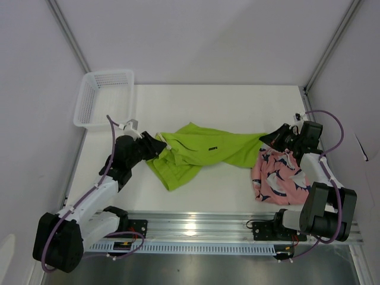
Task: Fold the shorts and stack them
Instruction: Flatten the shorts out
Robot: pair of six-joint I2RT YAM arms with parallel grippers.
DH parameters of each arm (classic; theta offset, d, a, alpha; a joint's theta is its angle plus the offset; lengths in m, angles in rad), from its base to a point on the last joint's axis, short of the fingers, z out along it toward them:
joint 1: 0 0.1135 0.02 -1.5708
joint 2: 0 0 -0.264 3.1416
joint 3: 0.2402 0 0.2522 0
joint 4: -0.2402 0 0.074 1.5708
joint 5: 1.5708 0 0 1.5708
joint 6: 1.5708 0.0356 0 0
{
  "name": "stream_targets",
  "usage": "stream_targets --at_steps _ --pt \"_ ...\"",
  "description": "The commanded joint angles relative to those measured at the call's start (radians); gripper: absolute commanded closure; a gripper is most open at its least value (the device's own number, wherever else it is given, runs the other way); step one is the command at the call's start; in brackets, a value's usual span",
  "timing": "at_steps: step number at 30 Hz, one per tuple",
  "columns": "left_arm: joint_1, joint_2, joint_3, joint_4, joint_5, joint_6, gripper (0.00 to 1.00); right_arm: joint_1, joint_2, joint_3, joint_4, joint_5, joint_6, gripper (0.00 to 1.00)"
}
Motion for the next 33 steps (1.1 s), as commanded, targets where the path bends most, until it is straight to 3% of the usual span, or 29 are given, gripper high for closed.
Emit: stream_targets --at_steps 1,3,4,8,9,15,21,22,25,26,27,29,33 --pt "-0.021 0.03 -0.021 0.139 -0.026 -0.002 0.57 0.001 -0.003 0.015 0.037 -0.02 0.0 1.0" --pt "-0.029 0.044 -0.023 0.156 -0.046 0.006 0.62 0.001 -0.003 0.015 0.035 -0.02 0.0 1.0" --pt "-0.034 0.05 -0.021 0.156 -0.054 0.01 0.71 0.001 -0.003 0.016 0.034 -0.02 -0.001 1.0" --pt "-0.035 0.046 -0.021 0.153 -0.097 0.033 0.9 -0.001 -0.003 0.016 0.034 -0.021 0.0 1.0" --pt "-0.035 0.042 -0.015 0.145 -0.105 0.041 1.0 -0.001 -0.001 0.016 0.034 -0.021 0.0 1.0" --pt "-0.012 -0.045 0.135 -0.025 -0.102 0.124 1.0 -0.002 -0.008 0.042 0.009 -0.021 0.002 1.0" --pt "0.077 -0.092 0.35 -0.309 0.062 0.147 1.0 -0.002 -0.023 0.133 -0.017 -0.038 0.048 1.0" --pt "0.128 -0.088 0.402 -0.346 0.164 0.12 1.0 -0.002 -0.023 0.153 -0.028 -0.035 0.054 1.0" --pt "0.247 -0.019 0.442 -0.387 0.343 0.035 1.0 0.008 0.024 0.307 -0.188 0.018 0.031 1.0" --pt "0.271 0.004 0.453 -0.372 0.425 0.015 1.0 0.031 0.104 0.372 -0.33 0.035 -0.015 1.0" --pt "0.294 0.028 0.456 -0.361 0.449 0.001 1.0 0.042 0.148 0.492 -0.385 0.026 -0.037 1.0" --pt "0.359 0.111 0.468 -0.363 0.531 -0.028 1.0 0.062 0.21 0.561 -0.448 0.011 -0.058 1.0" --pt "0.382 0.11 0.522 -0.409 0.506 0.004 1.0 0.084 0.146 0.581 -0.453 0.063 -0.071 1.0"
